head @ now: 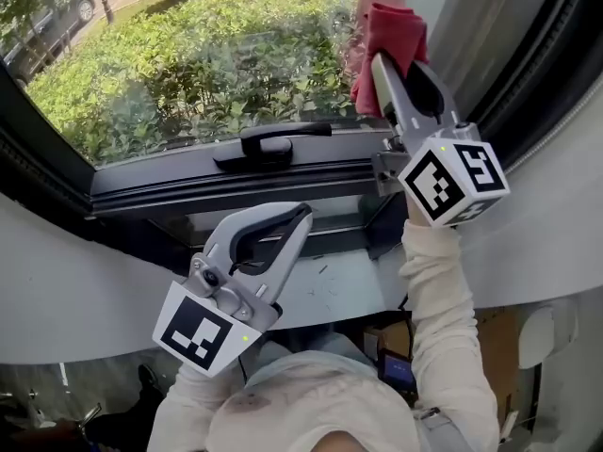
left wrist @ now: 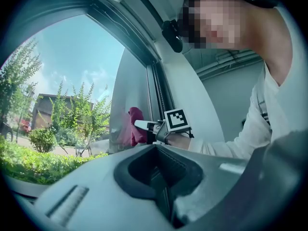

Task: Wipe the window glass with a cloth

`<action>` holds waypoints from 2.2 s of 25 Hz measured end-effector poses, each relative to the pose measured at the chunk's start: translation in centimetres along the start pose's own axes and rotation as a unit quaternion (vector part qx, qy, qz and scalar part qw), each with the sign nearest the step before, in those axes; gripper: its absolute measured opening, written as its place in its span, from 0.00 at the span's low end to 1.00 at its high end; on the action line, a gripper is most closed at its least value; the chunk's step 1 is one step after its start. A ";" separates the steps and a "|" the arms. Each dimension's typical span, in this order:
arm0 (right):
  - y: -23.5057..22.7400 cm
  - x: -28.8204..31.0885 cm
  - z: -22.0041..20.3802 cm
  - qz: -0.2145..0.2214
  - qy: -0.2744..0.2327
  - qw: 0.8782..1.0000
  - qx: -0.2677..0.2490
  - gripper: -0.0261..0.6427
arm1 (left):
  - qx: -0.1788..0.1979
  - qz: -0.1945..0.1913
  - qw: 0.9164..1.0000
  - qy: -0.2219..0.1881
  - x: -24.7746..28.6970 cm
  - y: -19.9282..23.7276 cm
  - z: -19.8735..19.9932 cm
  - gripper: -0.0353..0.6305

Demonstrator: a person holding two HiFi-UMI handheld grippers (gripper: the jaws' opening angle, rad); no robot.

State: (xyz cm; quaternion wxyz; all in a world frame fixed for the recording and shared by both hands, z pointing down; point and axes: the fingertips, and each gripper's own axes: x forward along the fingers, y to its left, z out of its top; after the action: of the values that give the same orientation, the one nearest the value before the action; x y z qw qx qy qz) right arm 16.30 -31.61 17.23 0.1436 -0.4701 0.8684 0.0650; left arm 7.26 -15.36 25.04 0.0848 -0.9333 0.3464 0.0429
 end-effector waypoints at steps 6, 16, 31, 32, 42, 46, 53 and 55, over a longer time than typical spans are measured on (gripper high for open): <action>3.2 1.0 -1.7 0.003 0.019 1.000 0.006 0.20 | -0.006 0.005 1.000 0.001 -2.7 1.0 -0.2 0.05; 11.1 4.7 -2.9 0.025 0.016 1.000 -0.003 0.20 | 0.000 0.041 0.999 0.010 -8.5 5.1 -0.6 0.05; 23.2 9.7 -4.1 0.064 0.006 0.998 0.002 0.19 | 0.010 0.085 0.996 -0.009 -16.8 11.3 1.3 0.05; 24.3 10.0 -4.2 0.072 0.005 0.997 0.001 0.19 | 0.008 0.087 0.996 -0.009 -17.2 11.5 1.2 0.05; 33.7 13.7 -6.3 0.145 0.010 0.989 0.015 0.20 | 0.002 0.116 0.993 -0.007 -21.0 14.2 0.7 0.05; 34.3 13.6 -6.2 0.152 0.008 0.988 0.016 0.20 | -0.001 0.126 0.992 -0.007 -21.9 14.6 0.8 0.05; 33.7 13.0 -7.0 0.179 0.020 0.983 0.043 0.19 | 0.000 0.123 0.992 -0.009 -20.6 14.1 0.5 0.05; 33.3 12.4 -6.8 0.184 0.021 0.982 0.044 0.19 | 0.000 0.120 0.993 -0.009 -20.0 13.7 0.6 0.05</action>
State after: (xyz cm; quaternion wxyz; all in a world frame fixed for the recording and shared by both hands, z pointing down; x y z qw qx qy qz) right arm -19.22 -24.87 19.08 0.1317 -0.2967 0.9449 0.0425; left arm -16.86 -12.64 25.44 0.0824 -0.8846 0.4550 0.0606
